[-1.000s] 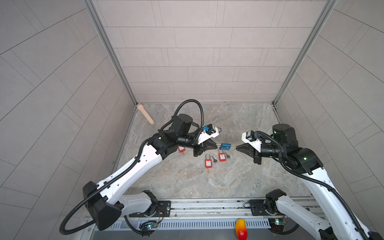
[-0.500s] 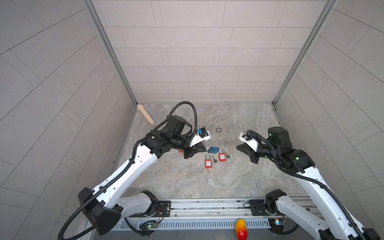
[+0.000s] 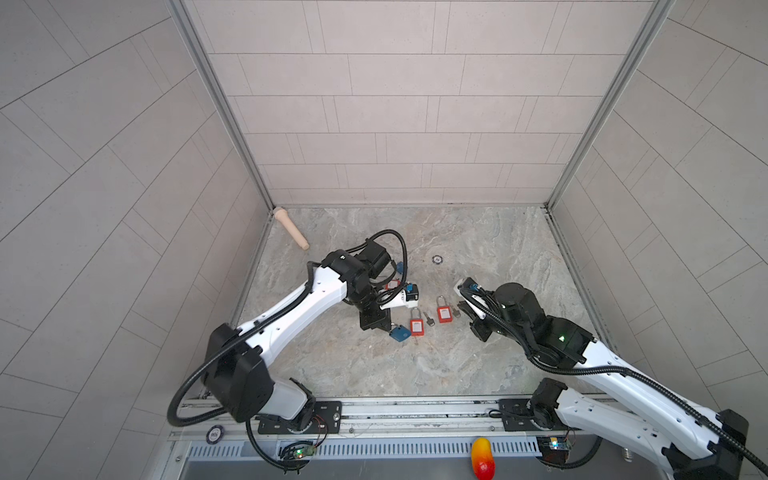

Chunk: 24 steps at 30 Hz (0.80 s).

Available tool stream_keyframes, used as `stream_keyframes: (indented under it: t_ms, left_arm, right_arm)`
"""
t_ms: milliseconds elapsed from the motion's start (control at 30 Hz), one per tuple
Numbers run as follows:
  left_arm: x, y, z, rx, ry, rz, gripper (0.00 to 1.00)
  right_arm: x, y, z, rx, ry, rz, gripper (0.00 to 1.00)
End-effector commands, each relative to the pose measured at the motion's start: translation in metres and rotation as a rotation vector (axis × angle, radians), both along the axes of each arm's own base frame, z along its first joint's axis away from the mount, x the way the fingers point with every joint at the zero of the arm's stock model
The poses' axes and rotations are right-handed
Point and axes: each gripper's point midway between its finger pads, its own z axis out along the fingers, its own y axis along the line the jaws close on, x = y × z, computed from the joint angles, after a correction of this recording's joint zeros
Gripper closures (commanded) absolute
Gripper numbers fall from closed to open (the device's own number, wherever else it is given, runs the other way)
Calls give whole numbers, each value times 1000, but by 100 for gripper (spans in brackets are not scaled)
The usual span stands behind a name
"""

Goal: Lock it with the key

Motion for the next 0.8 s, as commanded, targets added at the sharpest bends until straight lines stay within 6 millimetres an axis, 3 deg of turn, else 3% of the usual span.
stream_keyframes:
  t_ms: [0, 133, 300, 567, 767]
  left_arm:
    - [-3, 19, -14, 140, 45, -90, 100]
    - [3, 24, -33, 214, 73, -111, 100]
    - [14, 25, -52, 281, 103, -138, 100]
    - [33, 18, -76, 396, 135, -187, 100]
    - [49, 14, -89, 417, 103, -206, 97]
  right_arm:
    - [21, -11, 6, 53, -29, -202, 100]
    - [24, -6, -7, 38, -8, -204, 100]
    - [23, 1, -8, 114, -35, -222, 100]
    - [12, 9, -39, 106, 25, -194, 100]
    - [10, 22, -40, 63, 40, -152, 100]
